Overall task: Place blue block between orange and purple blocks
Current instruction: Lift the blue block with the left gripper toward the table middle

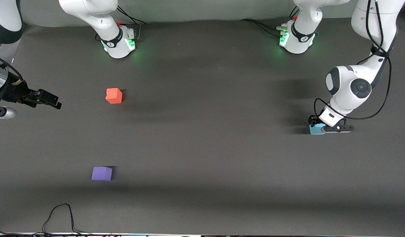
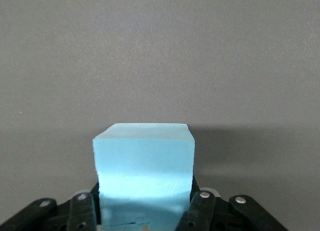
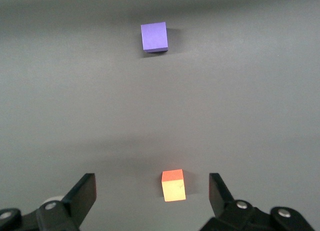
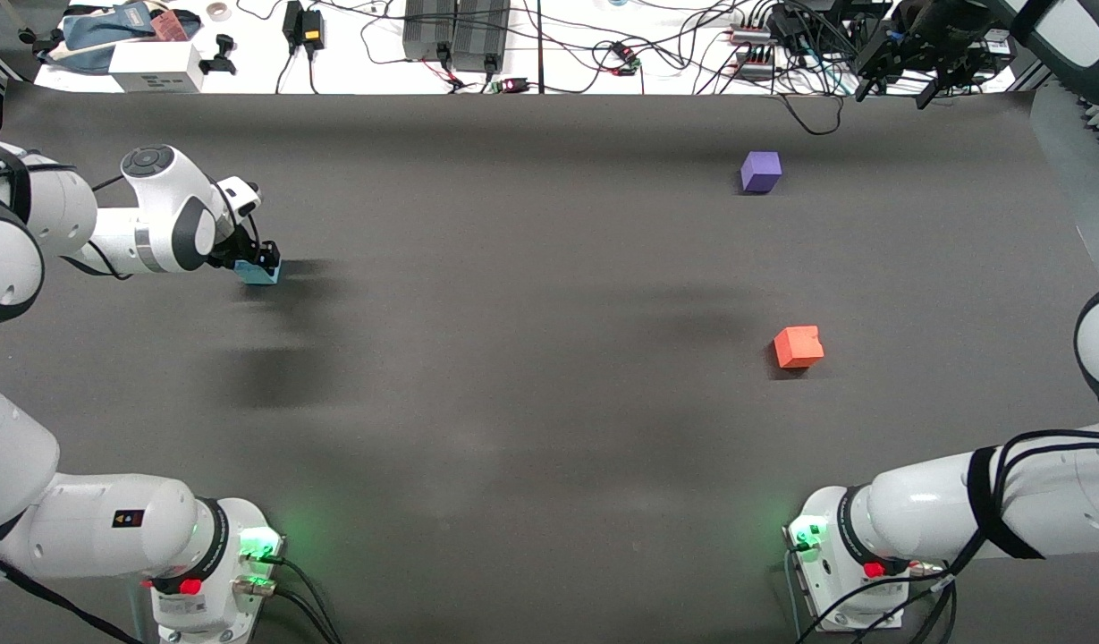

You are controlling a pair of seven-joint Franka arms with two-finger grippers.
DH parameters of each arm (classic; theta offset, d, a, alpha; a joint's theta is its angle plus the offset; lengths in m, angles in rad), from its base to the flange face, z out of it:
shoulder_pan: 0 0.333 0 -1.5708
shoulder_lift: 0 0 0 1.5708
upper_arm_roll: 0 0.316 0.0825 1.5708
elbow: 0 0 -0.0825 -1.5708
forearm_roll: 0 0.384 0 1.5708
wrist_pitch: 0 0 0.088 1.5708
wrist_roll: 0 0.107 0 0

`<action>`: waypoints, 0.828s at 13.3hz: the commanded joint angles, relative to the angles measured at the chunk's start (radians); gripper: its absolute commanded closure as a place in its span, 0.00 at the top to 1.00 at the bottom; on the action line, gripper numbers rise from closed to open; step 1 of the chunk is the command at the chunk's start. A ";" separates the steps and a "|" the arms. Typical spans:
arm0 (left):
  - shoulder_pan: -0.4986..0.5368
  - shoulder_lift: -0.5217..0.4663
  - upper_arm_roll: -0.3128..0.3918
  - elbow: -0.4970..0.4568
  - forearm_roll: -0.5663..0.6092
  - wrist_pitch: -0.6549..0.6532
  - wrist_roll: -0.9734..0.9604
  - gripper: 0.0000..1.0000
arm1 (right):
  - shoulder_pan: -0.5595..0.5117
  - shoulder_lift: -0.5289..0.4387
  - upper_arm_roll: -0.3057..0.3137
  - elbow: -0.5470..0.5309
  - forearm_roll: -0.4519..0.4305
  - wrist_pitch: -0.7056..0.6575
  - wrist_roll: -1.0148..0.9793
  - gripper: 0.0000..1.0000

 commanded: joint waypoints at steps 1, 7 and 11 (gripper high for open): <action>-0.002 -0.071 0.002 0.048 0.004 -0.125 -0.010 0.30 | 0.006 -0.005 -0.001 0.000 -0.023 -0.003 -0.009 1.00; -0.014 -0.243 -0.011 0.303 -0.002 -0.710 -0.017 0.30 | 0.017 -0.005 -0.001 0.000 -0.023 -0.005 -0.010 1.00; -0.124 -0.295 -0.134 0.369 -0.010 -0.842 -0.272 0.30 | 0.018 -0.003 0.001 0.000 -0.025 -0.006 -0.010 1.00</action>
